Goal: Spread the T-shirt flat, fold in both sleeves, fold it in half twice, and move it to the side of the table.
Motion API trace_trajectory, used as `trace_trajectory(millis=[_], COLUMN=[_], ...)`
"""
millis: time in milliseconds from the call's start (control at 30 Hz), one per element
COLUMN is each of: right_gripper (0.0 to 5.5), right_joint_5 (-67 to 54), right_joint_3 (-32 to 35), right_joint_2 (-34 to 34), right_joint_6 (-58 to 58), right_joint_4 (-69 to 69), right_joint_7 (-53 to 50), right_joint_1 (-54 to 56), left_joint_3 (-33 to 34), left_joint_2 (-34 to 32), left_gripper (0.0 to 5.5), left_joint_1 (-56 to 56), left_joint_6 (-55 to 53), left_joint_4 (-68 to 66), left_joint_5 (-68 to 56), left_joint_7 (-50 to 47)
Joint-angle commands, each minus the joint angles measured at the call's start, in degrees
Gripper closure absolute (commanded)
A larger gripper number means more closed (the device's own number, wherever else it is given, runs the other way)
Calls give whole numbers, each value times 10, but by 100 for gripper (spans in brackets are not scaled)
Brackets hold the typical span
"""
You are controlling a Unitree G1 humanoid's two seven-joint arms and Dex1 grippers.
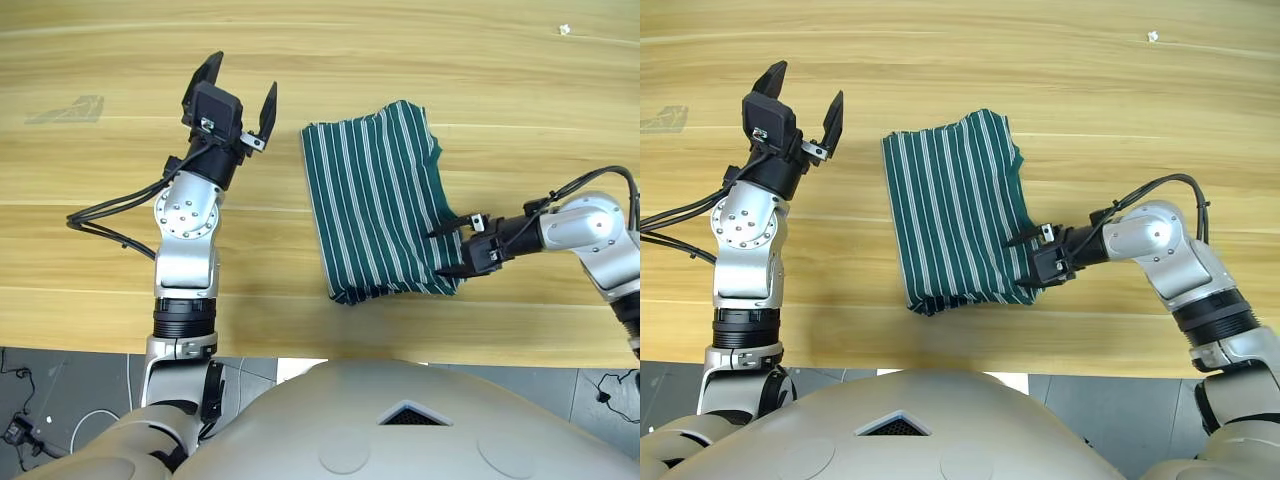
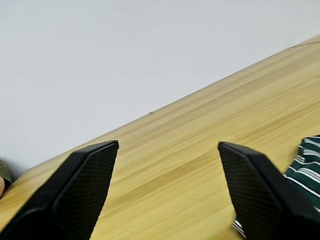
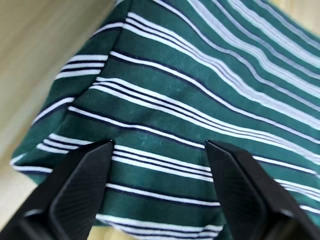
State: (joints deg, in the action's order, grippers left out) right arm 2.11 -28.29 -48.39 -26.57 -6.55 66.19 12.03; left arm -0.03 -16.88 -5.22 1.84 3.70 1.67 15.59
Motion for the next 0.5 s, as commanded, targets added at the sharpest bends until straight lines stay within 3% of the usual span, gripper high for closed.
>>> trace_trajectory(millis=[33, 500], right_gripper=[211, 211], right_joint_5=[31, -12], right_joint_3=[-24, 28], right_joint_2=[38, 102], right_joint_6=[-2, -28], right_joint_4=[-13, -18], right_joint_7=[3, -41], right_joint_1=[0, 32], left_joint_3=[-2, -16], left_joint_2=[-2, -8], left_gripper=[180, 180], left_joint_1=[-1, -4], left_joint_6=[-6, 17], left_joint_4=[-4, -31], left_joint_5=[3, 14], left_joint_7=[1, 8])
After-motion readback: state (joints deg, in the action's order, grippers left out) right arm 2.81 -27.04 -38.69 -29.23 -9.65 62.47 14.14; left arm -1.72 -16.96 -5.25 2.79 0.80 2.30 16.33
